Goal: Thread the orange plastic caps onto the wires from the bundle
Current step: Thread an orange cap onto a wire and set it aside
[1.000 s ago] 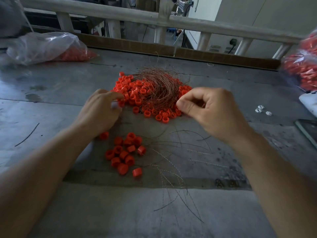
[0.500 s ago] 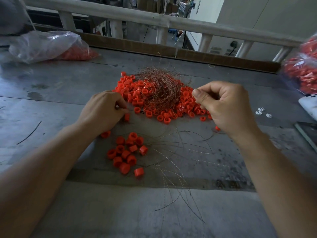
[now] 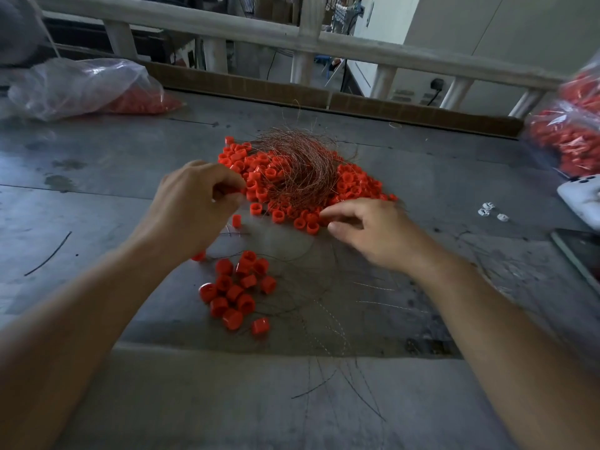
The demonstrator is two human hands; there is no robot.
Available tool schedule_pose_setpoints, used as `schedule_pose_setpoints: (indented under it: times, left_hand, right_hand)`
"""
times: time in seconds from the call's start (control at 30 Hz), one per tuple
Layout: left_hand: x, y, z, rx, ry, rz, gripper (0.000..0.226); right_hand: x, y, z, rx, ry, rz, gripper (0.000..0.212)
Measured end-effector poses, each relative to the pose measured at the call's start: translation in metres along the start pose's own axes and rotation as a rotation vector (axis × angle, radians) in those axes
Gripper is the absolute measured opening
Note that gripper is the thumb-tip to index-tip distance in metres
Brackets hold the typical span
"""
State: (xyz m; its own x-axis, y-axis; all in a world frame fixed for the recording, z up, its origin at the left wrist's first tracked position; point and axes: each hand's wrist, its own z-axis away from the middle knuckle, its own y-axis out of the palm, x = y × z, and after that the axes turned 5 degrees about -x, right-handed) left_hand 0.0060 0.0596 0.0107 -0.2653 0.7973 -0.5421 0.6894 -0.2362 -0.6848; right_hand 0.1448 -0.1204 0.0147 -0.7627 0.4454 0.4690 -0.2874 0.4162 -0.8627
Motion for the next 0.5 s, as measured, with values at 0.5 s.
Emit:
schedule_pose_setpoints:
  times: [0.5]
  left_hand:
    - [-0.013, -0.002, 0.009, 0.066, -0.013, 0.143, 0.013]
  right_hand:
    - [0.003, -0.005, 0.002, -0.142, 0.021, 0.041, 0.022]
